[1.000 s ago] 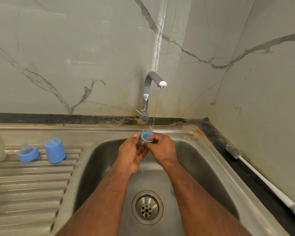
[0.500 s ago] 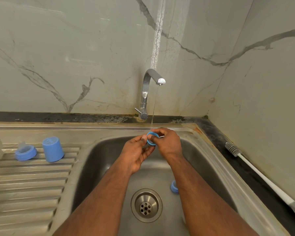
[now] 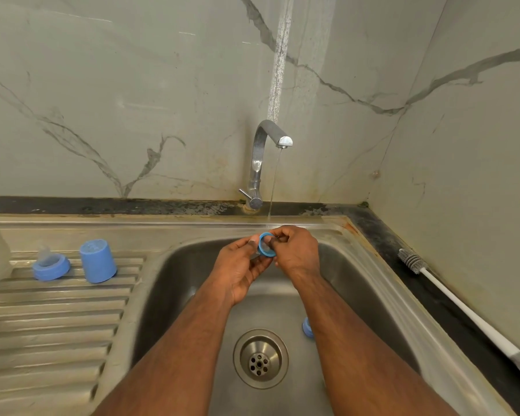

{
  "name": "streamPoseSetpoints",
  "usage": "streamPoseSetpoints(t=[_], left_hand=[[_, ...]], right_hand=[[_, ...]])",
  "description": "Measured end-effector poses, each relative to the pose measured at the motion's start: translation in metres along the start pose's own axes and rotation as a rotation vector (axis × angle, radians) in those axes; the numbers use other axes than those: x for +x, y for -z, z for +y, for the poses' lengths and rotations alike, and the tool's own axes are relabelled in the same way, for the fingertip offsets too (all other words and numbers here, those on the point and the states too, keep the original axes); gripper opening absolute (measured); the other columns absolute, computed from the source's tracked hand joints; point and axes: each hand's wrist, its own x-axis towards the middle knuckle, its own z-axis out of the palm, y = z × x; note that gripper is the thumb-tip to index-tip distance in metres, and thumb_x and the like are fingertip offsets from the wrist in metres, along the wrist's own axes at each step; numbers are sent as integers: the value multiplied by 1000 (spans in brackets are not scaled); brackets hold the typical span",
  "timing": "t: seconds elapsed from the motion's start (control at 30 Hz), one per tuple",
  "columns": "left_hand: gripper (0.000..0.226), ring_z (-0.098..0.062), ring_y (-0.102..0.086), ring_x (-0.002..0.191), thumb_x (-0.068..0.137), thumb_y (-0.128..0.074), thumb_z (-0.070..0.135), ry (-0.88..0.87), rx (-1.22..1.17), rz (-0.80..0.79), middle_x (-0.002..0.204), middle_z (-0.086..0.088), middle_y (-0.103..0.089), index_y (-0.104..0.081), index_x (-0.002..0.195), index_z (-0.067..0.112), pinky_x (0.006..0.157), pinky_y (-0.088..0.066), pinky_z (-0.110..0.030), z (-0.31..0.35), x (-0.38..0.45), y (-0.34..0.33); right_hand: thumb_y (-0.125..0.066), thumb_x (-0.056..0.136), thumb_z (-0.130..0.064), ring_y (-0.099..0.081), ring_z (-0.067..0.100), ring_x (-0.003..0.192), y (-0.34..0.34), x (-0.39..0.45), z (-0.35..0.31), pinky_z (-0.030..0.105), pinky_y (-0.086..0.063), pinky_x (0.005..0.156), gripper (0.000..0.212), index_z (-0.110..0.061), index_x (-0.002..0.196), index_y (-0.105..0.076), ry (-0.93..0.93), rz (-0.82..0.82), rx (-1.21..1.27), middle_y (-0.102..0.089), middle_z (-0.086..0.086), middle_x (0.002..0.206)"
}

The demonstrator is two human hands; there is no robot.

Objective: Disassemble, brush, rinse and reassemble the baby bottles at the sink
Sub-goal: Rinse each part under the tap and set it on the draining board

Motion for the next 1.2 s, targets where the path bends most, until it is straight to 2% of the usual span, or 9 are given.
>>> streamPoseSetpoints(t=[0.13,0.27,0.43,0.6,0.73,0.9,0.97,1.07,1.2], left_hand=[[20,-25,-74,99,103,-56,9,-38,27,68,108,-14,-76,-72,115,6,87,-61,-34,-2,2,3],[32,-25,-73,103,93,-66,-4,-136,156,125,114,-11,-73,-71,120,13,90,-61,-40,-1,5,6],[44,-23,-68,115,97,-57,-9,-171,107,119,126,-6,-68,-61,134,13,97,-58,-39,2,6,4],[40,-15,-66,116,101,-54,-1,-164,221,161,123,5,-71,-66,129,24,104,-53,-40,2,7,6],[36,-10,-64,111,98,-59,2,-223,438,258,113,12,-69,-69,123,26,105,-51,-40,7,4,14],[30,-14,-65,98,93,-69,6,-214,800,252,109,0,-72,-71,120,17,93,-52,-32,19,-9,35],[33,-15,-64,96,90,-74,9,-147,1096,178,109,-3,-70,-70,122,15,88,-50,-30,20,-13,49],[47,-18,-63,108,87,-80,21,9,1565,60,126,-2,-66,-64,131,20,94,-49,-29,19,-25,63],[61,-26,-57,126,88,-80,28,253,1850,-49,139,-8,-58,-55,142,15,107,-46,-37,9,-36,73]], right_hand=[[-60,97,-9,-66,15,73,-3,-3,-4,26,-59,65,18,-15,108,-72,-209,-142,352,-73,10,99],[-58,101,-33,-72,25,89,1,-6,-4,35,-61,78,24,-11,111,-64,-413,-300,670,-73,15,101],[-80,83,-9,-72,29,99,-1,-1,7,38,-61,85,40,-7,119,-60,-380,-312,730,-71,16,110],[-76,80,3,-68,24,99,-7,1,4,39,-59,90,30,-17,100,-68,-254,-197,580,-69,8,105],[-79,80,-12,-68,16,95,-9,4,0,33,-60,83,26,-19,101,-67,-95,-23,475,-70,-1,101],[-80,82,-19,-65,14,91,-15,0,4,27,-52,84,26,-18,107,-71,23,-98,167,-72,2,105],[-80,81,-24,-65,15,88,-14,0,2,29,-53,82,23,-19,100,-69,21,-19,191,-71,-1,99],[-81,81,-24,-65,16,87,-14,-3,3,31,-55,82,21,-17,97,-69,34,-76,69,-71,1,99],[-80,82,-25,-64,15,90,-10,-4,-1,27,-51,79,24,-17,101,-68,49,-12,148,-70,-1,100]])
